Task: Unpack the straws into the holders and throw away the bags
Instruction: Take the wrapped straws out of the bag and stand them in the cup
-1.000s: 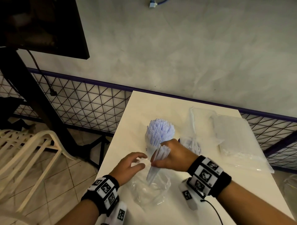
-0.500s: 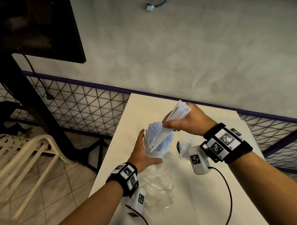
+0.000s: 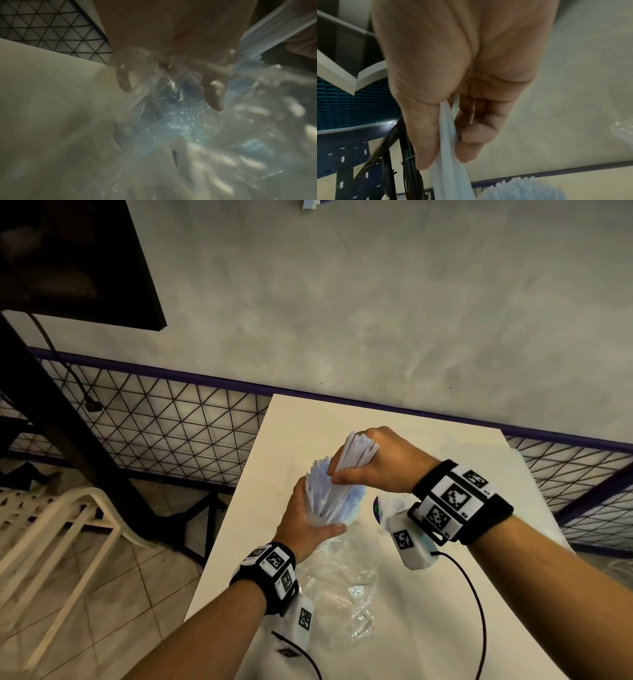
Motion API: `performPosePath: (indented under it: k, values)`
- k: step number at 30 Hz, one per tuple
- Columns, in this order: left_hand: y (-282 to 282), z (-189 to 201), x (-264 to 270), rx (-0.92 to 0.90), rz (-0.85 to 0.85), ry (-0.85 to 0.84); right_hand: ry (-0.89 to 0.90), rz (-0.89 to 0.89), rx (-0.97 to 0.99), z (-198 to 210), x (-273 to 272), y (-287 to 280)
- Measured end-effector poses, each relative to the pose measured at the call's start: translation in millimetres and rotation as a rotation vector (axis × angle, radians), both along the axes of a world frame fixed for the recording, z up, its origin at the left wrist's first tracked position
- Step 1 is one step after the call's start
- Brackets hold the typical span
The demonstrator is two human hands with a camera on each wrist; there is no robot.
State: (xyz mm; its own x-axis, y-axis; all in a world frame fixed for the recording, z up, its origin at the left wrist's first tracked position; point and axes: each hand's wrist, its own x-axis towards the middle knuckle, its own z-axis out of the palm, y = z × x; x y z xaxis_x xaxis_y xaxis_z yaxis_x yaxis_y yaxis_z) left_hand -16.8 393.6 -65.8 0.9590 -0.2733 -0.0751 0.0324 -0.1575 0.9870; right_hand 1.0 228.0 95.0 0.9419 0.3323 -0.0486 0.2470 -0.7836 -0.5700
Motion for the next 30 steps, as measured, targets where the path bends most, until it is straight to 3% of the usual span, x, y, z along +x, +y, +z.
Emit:
performPosePath:
  k: [12, 23, 28, 30]
  values:
    - [1, 6, 2, 0.025, -0.012, 0.010, 0.045, 0.085, 0.003, 23, 16, -2]
    - [0, 6, 2, 0.015, -0.014, -0.002, 0.128, -0.037, -0.023, -40, 6, 9]
    - [0, 8, 1, 0.015, -0.029, 0.010, -0.175, -0.073, 0.205, -35, -11, 12]
    - [-1, 11, -1, 0.012, -0.032, 0.009, -0.338, -0.027, 0.201, -37, -16, 18]
